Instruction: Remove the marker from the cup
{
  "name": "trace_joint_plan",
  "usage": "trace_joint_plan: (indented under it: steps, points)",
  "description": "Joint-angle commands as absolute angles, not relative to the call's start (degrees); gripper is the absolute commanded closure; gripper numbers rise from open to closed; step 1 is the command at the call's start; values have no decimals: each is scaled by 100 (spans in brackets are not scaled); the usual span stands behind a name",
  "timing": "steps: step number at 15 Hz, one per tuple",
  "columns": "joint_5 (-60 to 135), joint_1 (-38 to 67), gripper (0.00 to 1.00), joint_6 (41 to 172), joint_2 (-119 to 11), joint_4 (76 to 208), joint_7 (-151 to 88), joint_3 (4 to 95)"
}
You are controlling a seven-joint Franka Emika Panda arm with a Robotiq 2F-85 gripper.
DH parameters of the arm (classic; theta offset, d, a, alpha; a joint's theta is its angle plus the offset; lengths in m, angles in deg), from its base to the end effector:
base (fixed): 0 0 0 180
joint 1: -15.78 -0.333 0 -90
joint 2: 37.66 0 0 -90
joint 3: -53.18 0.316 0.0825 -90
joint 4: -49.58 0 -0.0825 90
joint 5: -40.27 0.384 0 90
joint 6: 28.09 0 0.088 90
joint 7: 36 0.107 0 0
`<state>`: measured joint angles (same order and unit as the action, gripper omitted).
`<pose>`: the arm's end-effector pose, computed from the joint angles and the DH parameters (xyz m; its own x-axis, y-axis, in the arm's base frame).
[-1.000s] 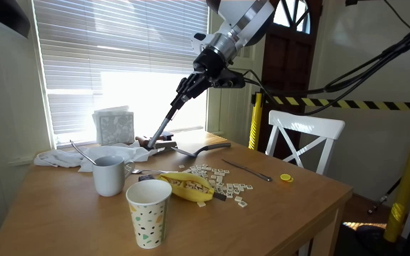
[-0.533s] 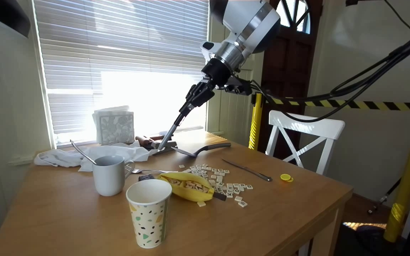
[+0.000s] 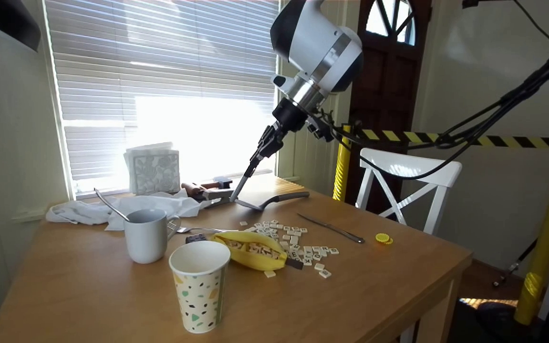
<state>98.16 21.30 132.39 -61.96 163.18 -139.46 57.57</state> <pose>0.6287 -0.0549 0.2771 0.4900 0.6729 0.5542 0.7077 -0.6782 0.1979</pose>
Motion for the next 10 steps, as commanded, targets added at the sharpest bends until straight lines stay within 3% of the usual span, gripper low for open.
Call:
trace_joint_plan:
  steps: [1, 10]
  points:
    - [10715, 2415, 95, 13664, -6819, 15575, -14480, 6122]
    - [12167, 3006, 95, 13665, -8059, 14470, -15510, 6462]
